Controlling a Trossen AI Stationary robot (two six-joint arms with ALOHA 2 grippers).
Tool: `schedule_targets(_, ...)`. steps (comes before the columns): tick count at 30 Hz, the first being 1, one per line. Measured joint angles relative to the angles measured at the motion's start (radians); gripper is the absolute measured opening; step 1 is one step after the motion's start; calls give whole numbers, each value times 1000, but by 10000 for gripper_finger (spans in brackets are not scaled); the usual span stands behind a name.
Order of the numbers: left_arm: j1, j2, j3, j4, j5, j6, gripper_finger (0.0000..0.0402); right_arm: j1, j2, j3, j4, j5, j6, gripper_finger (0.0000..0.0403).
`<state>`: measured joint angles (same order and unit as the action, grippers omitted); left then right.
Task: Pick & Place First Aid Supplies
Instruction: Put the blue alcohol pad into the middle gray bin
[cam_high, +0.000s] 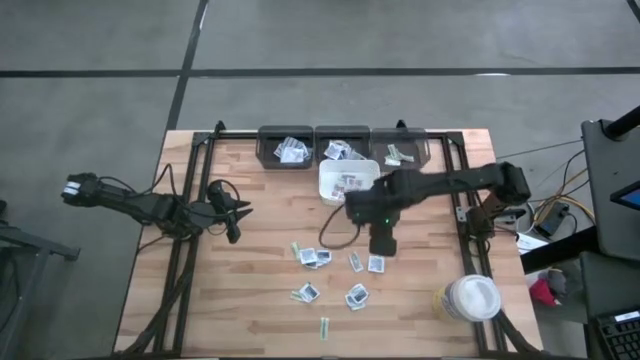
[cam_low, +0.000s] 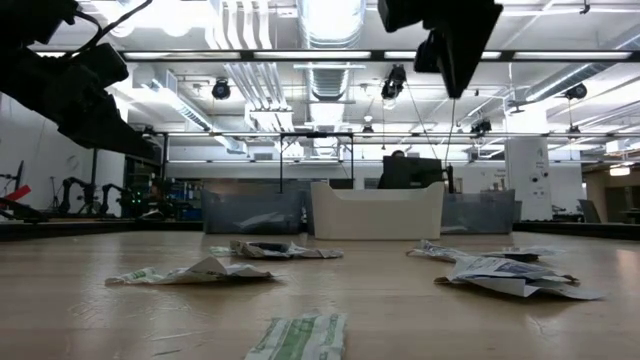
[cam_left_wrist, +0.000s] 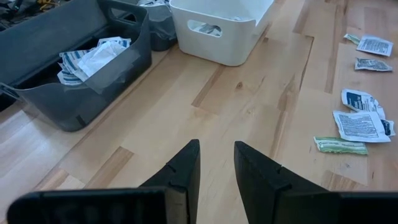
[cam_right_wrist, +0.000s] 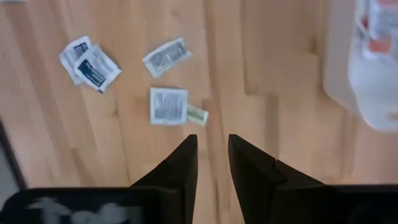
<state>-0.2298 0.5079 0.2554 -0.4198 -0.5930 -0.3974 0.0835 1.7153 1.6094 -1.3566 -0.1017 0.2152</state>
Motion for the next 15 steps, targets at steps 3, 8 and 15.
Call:
schedule_targets(3, 0, 0, 0, 0, 0, -1, 94, 37, 0, -85, 121, 0, -10, 93)
schedule_targets(8, 0, 0, 0, 0, 0, -2, 94, 73, 1, -204, 289, 0, -10, 102)
schedule_targets(15, 0, 0, 0, 0, 0, -3, 94, 83, 1, -318, 371, -4, -14, 128)
